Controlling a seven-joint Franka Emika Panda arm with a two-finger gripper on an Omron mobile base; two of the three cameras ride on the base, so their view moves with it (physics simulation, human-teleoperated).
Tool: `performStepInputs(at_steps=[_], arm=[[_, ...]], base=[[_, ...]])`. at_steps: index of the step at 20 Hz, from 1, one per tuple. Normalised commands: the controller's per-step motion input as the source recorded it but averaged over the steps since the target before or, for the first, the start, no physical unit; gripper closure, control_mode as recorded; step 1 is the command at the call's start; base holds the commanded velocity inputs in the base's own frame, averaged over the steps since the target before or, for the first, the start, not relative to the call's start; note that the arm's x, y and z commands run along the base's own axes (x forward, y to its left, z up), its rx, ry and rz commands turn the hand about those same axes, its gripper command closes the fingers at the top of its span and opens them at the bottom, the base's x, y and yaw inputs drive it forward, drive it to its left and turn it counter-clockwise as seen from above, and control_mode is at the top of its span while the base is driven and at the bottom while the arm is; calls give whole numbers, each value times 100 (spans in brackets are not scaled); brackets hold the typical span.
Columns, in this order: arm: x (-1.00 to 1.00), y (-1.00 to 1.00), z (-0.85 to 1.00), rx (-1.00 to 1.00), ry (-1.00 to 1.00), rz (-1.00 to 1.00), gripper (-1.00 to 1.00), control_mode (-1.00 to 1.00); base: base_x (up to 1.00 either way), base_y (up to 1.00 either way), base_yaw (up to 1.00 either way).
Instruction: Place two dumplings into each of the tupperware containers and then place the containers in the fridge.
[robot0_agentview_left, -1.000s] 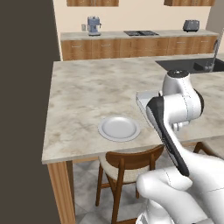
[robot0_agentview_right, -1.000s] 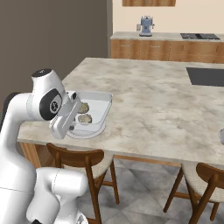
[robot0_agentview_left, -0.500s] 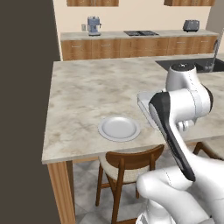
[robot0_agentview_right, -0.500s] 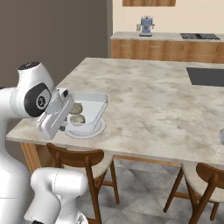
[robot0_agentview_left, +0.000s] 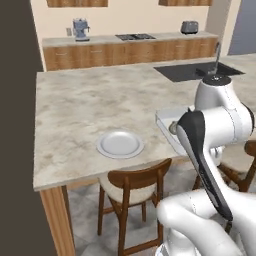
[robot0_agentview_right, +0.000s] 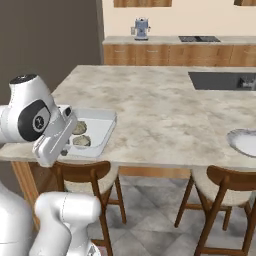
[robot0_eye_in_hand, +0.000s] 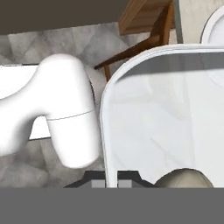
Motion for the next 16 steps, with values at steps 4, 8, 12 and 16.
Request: performStepInputs(at_steps=[4, 8, 12, 16], arm=[[0, 0, 0, 0, 0, 0, 100, 100], [0, 0, 0, 0, 0, 0, 100, 100], [0, 0, 0, 0, 0, 0, 100, 100], [0, 0, 0, 0, 0, 0, 100, 100]], base=[[-15, 0, -100], [-1, 1, -100], [0, 19, -95], [16, 34, -88]])
